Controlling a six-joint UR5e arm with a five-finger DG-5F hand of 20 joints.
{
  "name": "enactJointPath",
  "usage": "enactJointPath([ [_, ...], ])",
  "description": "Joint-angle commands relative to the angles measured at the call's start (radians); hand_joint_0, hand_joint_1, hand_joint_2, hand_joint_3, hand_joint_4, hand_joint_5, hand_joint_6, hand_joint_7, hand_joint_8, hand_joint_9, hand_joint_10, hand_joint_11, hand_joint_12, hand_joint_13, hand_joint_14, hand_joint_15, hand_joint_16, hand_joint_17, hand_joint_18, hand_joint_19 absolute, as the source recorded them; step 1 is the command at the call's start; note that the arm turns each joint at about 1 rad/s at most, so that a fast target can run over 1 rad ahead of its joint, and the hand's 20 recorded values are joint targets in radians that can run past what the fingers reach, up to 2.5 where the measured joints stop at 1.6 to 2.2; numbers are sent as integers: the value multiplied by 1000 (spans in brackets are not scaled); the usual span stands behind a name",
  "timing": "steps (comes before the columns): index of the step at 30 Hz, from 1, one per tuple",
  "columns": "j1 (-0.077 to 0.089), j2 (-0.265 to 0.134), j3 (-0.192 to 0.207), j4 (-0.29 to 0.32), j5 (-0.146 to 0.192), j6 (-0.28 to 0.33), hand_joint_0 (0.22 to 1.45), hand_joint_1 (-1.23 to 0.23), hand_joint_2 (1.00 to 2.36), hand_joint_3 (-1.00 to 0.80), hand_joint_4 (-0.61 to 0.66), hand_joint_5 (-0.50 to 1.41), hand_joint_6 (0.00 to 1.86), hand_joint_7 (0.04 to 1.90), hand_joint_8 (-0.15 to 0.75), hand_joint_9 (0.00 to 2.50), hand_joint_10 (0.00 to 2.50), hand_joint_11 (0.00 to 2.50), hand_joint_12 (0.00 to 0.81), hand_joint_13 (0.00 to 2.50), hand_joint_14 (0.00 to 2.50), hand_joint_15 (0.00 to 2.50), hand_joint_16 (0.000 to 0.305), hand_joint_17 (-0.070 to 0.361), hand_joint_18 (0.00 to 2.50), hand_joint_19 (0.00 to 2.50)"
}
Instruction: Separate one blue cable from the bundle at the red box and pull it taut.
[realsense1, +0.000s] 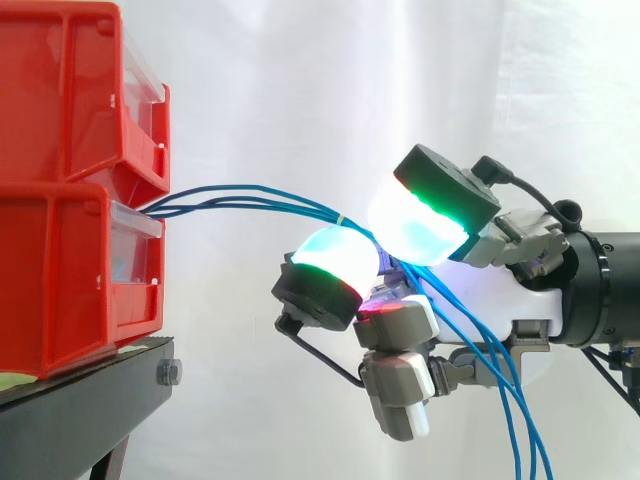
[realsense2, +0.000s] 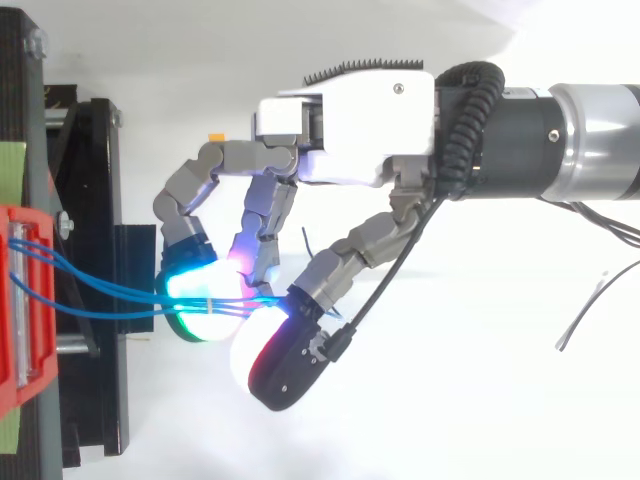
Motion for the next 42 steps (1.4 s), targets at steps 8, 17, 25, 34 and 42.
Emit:
enactJointPath([
  [8,0,0,9,-1,1,1,486,-635,1000,-500,87,-117,890,1091,336,1238,24,957,390,1210,25,752,52,116,1023,757],
  [17,0,0,9,-1,2,1,612,-679,1010,-362,55,-120,877,1179,315,1212,26,984,370,1184,28,772,47,106,985,824],
  [25,-2,0,9,-1,-2,1,827,-943,1000,-500,-178,-139,929,1311,294,1228,28,998,341,1190,29,772,44,100,968,769],
  [34,-3,0,9,-3,1,1,773,-972,1000,-500,-157,-109,940,1356,299,1326,30,1033,344,1255,31,799,40,91,1005,726],
  [42,-3,0,9,-14,2,0,706,-1058,1000,-500,-68,-102,935,1207,306,1344,30,1043,345,1261,32,815,40,90,1017,742],
])
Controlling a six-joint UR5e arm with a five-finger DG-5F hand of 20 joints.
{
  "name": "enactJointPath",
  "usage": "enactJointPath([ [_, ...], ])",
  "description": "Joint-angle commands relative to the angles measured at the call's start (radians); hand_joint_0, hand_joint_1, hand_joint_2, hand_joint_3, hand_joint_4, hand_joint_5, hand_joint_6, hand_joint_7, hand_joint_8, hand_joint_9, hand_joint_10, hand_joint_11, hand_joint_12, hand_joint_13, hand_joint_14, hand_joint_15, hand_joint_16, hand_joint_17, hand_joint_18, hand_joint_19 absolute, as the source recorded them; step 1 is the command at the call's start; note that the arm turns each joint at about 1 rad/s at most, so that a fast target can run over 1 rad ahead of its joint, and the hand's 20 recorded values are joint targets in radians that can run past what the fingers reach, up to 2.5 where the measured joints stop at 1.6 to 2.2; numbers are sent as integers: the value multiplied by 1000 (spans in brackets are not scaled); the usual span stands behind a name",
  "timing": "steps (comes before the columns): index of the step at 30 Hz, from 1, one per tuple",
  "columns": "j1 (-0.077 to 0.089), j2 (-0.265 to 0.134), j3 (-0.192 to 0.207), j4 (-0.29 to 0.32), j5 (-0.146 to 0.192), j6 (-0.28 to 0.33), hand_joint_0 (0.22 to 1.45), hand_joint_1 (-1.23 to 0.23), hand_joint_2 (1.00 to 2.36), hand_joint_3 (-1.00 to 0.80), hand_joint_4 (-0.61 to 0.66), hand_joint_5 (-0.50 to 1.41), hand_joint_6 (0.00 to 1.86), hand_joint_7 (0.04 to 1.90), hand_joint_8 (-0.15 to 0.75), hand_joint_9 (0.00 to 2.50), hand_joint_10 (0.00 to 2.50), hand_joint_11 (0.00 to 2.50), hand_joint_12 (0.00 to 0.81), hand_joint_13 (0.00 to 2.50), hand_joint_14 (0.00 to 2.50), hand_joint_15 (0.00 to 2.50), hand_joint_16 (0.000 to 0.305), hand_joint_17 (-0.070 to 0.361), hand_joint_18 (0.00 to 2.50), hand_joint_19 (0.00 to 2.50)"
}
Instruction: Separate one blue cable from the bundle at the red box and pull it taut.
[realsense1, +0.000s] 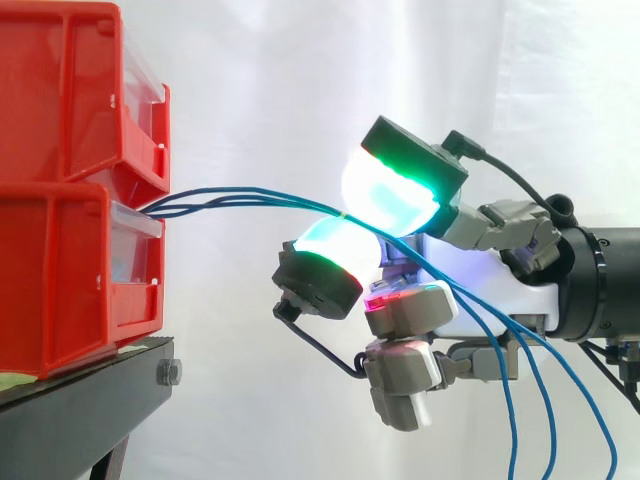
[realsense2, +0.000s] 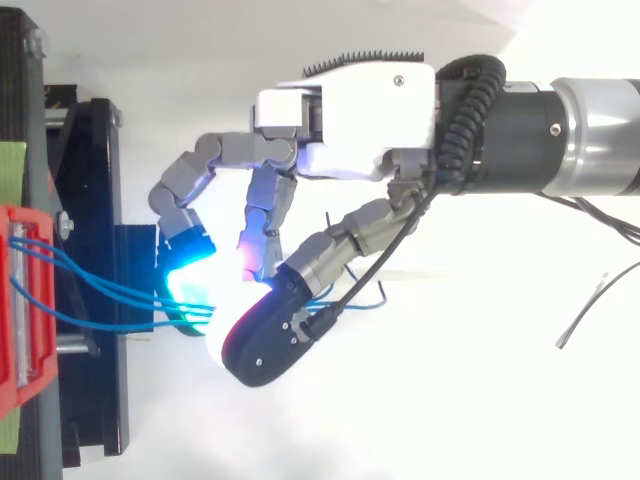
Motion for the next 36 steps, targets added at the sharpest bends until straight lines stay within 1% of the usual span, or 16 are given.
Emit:
enactJointPath([
  [1,0,0,0,-6,0,-1,704,-1061,1000,-500,-61,-102,934,1215,304,1345,30,1029,347,1261,30,813,40,90,1018,742],
  [5,0,0,0,-9,0,-1,669,-1006,1000,-500,-28,-97,926,1255,311,1368,31,1048,349,1279,30,821,40,90,1028,760],
  [6,0,0,0,-9,0,-2,642,-960,1000,-500,-23,-95,926,1222,311,1377,30,1038,347,1280,31,827,40,90,1032,767],
  [7,0,0,0,-9,0,-2,600,-904,1000,-500,-10,-92,928,1128,309,1383,30,1047,350,1281,31,826,41,92,1036,783],
  [8,0,0,0,-11,2,-2,590,-889,1000,-500,4,-92,923,1132,312,1381,30,1040,353,1282,31,822,41,92,1038,783],
  [9,0,0,0,-11,2,-2,546,-830,1000,-500,22,-93,908,1173,315,1384,29,1023,367,1287,30,822,43,98,1053,778],
  [10,0,0,0,-11,2,-2,539,-826,1000,-500,30,-95,904,1173,319,1381,29,1026,369,1290,30,819,44,99,1057,778],
  [11,2,0,0,-11,3,-2,527,-810,1000,-500,45,-99,898,1162,322,1377,28,1015,373,1290,30,815,45,102,1063,773],
  [12,2,0,0,-11,5,-2,487,-737,1000,-500,58,-107,890,1140,334,1382,28,1009,392,1301,28,813,49,111,1081,772],
  [16,5,0,0,-11,6,-2,440,-658,1000,-500,97,-126,862,1082,350,1366,26,965,425,1313,27,797,59,133,1117,780],
  [20,6,0,0,-13,8,-2,432,-648,1000,-500,102,-130,855,1071,358,1365,26,968,429,1318,27,792,61,137,1127,775],
  [23,8,0,0,-16,16,-2,440,-687,1000,-500,101,-133,849,1054,356,1360,26,968,423,1317,26,793,60,136,1123,782],
  [26,9,-2,-2,-17,17,-2,504,-757,1000,-500,89,-139,840,1071,331,1345,28,999,394,1288,28,825,55,123,1070,818],
  [28,9,0,-2,-19,19,-2,571,-811,1000,-500,78,-145,834,1099,308,1324,29,1006,373,1267,28,840,51,115,1037,837],
  [30,9,0,0,-17,19,-1,591,-830,1000,-500,70,-149,835,1102,307,1320,31,1009,370,1264,30,837,50,114,1029,840],
  [36,9,0,0,-19,19,-1,664,-896,1013,-336,32,-159,849,1138,302,1279,29,1021,368,1246,28,832,50,112,1019,833],
])
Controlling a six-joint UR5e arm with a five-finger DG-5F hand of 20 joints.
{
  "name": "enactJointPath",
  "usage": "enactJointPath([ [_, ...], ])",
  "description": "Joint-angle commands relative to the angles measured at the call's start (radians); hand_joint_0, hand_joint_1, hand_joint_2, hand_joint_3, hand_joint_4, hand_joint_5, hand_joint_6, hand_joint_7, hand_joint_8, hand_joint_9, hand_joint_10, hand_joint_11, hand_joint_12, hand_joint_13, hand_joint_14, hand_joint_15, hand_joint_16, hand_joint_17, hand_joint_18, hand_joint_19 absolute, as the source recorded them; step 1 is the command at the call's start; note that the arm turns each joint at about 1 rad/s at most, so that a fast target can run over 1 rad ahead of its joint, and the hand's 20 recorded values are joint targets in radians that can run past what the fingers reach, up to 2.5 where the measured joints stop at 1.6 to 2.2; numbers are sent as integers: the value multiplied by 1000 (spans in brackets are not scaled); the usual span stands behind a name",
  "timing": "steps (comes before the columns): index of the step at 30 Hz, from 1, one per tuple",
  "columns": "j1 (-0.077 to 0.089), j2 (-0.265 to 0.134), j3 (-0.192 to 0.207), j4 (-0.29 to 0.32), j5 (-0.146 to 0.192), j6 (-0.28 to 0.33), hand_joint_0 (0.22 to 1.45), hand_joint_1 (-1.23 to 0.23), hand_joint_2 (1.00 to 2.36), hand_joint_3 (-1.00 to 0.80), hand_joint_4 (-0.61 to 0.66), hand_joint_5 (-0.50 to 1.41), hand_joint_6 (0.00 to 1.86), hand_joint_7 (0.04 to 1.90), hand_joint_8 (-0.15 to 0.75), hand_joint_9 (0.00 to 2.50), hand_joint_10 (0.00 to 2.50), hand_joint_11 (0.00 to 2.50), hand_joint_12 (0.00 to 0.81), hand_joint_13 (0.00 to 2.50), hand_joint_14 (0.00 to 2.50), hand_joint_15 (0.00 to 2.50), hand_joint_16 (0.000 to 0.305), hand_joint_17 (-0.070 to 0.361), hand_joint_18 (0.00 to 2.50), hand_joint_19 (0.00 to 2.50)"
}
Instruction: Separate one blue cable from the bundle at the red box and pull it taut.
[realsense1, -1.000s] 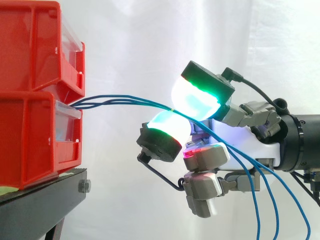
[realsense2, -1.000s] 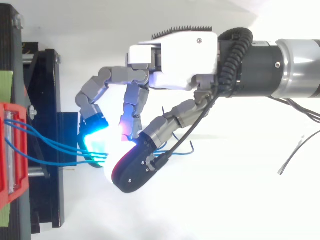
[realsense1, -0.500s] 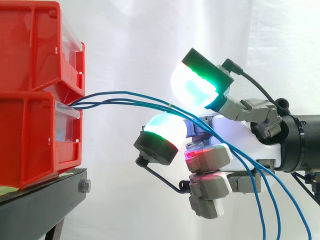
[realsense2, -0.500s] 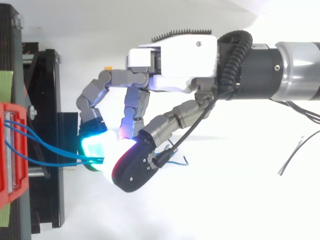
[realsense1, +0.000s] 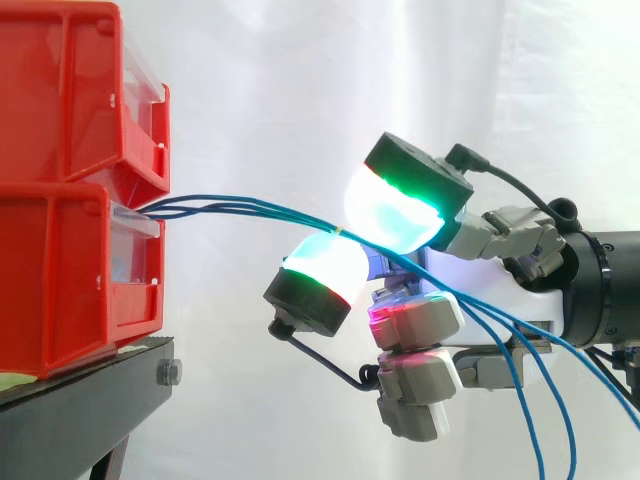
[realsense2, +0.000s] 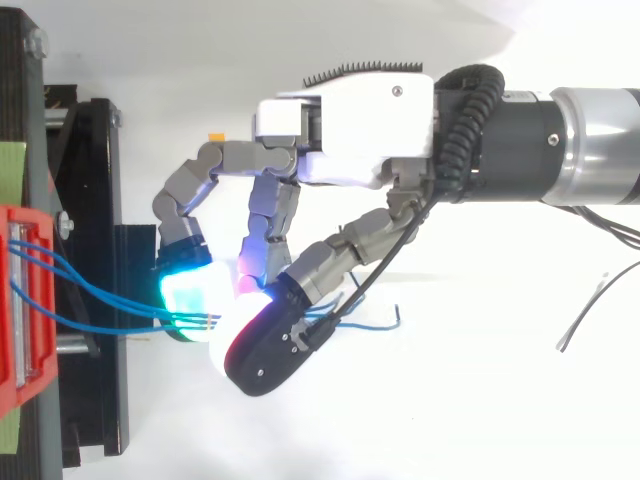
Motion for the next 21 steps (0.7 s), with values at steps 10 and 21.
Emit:
enactJointPath([
  [10,2,0,-1,-7,1,2,840,-944,1005,-444,-28,-187,924,1177,299,1244,28,1100,357,1212,30,819,48,107,963,807],
  [21,5,0,0,-17,3,8,740,-1027,1000,-500,31,-148,932,1147,313,1306,29,1120,358,1215,31,813,46,104,989,738],
])
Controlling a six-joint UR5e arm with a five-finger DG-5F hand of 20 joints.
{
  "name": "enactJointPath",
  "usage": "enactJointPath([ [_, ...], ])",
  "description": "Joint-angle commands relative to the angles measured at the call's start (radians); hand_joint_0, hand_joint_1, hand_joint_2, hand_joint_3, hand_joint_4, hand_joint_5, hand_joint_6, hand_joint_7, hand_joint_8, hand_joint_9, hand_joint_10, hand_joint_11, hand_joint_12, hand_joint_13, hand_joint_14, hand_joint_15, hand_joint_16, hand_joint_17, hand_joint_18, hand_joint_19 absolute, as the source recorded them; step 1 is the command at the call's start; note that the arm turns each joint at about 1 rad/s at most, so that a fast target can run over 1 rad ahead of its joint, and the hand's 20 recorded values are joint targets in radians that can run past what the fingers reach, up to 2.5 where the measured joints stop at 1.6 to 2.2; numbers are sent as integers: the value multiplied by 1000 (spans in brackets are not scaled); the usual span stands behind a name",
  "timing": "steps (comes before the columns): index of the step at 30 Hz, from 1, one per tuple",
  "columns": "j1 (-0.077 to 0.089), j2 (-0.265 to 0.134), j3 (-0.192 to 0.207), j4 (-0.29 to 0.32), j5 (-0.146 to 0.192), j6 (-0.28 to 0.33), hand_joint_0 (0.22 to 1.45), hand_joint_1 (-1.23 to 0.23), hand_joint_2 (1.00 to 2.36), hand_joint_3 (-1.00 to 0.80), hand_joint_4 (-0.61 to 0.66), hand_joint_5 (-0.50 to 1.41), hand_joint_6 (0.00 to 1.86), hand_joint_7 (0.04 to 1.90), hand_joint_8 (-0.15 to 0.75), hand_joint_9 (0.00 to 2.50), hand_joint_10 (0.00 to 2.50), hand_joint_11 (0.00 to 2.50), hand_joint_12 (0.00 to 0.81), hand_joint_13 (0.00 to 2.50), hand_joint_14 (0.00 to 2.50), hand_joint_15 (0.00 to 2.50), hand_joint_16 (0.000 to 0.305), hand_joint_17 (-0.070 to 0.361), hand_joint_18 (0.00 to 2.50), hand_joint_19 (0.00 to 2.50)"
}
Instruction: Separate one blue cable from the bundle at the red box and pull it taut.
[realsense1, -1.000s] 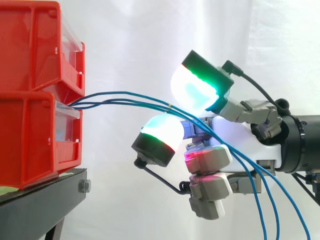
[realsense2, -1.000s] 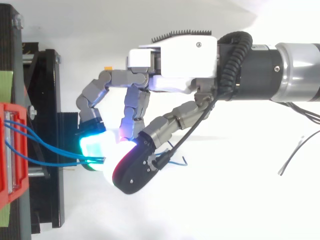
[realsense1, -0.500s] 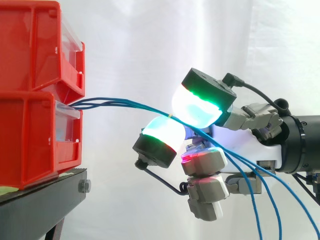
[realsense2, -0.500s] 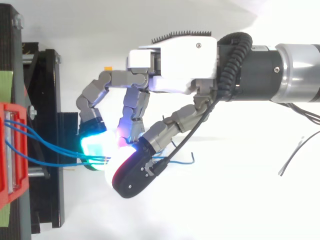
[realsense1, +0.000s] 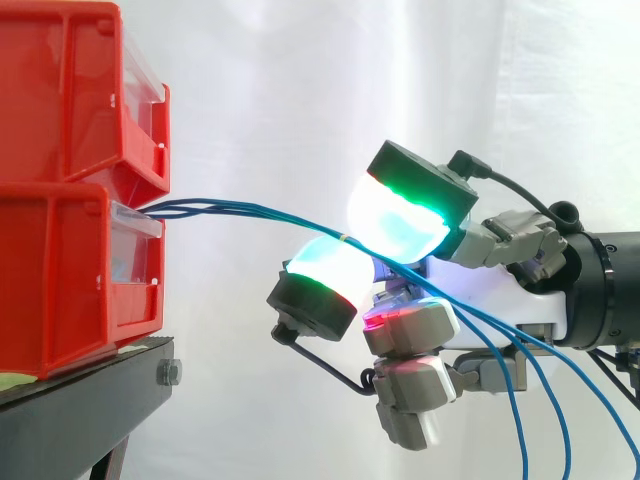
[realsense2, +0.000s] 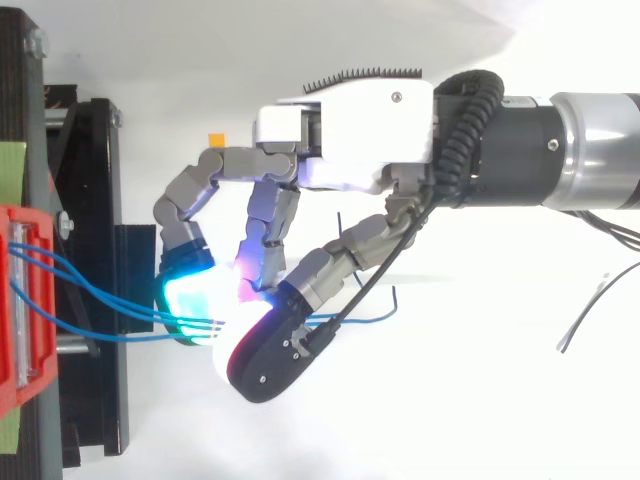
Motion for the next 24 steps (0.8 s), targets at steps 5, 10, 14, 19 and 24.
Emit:
enactJointPath([
  [5,-1,0,8,-27,-5,9,706,-1079,1000,-500,44,-142,930,1174,312,1307,30,1147,360,1214,31,817,47,106,987,732],
  [10,-3,0,28,-75,-5,17,684,-1101,1000,-500,48,-146,933,1169,310,1253,31,1155,366,1174,29,804,48,108,975,725],
  [14,-4,0,40,-110,-8,17,681,-1116,1000,-500,56,-157,939,1152,305,1189,30,1176,373,1127,30,788,49,110,961,708],
  [19,-6,0,45,-127,-13,18,707,-1105,1000,-500,70,-185,948,1104,296,1081,29,1133,368,1054,29,738,50,112,940,682],
  [24,-4,0,49,-127,-13,26,704,-1067,1000,-500,85,-199,949,1075,295,1030,28,1115,378,1023,29,731,51,115,923,684],
])
